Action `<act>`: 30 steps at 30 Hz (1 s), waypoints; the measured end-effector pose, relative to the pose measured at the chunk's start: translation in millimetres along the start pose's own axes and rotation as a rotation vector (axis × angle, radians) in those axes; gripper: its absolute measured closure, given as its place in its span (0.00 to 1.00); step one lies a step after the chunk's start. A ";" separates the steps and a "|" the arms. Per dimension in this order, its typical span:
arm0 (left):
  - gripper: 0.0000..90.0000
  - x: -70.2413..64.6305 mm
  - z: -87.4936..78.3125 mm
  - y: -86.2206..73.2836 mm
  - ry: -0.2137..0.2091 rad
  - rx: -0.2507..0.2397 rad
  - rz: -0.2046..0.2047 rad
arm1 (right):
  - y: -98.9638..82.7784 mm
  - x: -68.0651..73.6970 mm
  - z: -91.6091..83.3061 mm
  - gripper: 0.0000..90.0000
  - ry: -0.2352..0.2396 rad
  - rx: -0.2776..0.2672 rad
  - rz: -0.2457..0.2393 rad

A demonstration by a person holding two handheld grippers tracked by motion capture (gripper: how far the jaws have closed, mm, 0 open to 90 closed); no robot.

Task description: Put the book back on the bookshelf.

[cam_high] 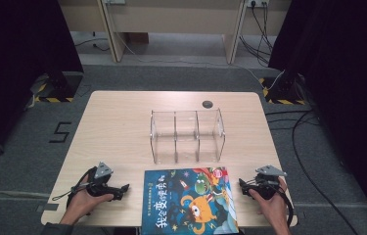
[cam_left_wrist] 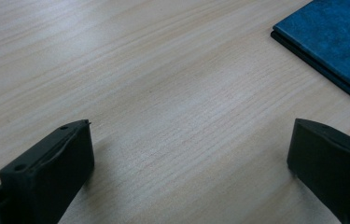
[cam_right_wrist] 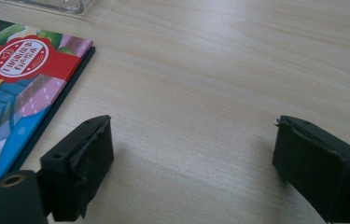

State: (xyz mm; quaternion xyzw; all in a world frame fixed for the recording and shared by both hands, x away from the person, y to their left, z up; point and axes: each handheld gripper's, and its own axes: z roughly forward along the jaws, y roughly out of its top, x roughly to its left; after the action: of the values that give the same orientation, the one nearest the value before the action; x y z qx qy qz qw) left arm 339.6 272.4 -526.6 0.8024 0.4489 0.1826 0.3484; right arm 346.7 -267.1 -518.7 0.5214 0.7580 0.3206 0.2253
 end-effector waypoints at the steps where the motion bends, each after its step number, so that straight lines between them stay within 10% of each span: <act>1: 0.00 0.0 0.0 0.0 0.000 0.000 0.000 | 0.0 0.0 0.0 0.16 0.000 0.000 0.000; 10: 0.02 -0.8 -2.1 0.8 -0.012 0.013 0.004 | 0.0 -2.9 -5.0 0.25 0.017 0.005 -0.001; 20: 0.19 -7.7 -10.3 4.3 -0.123 0.013 -0.080 | -1.3 -4.1 -24.9 0.19 0.176 -0.094 0.051; 30: 0.31 -37.9 -13.6 7.5 -0.243 0.049 -0.117 | -0.7 20.0 -27.7 0.28 0.309 -0.073 0.068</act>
State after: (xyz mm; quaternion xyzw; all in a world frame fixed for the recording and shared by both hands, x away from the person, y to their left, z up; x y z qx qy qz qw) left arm 315.7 243.0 -511.1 0.7992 0.4538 0.0526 0.3906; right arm 320.4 -255.5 -500.2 0.4826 0.7534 0.4318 0.1141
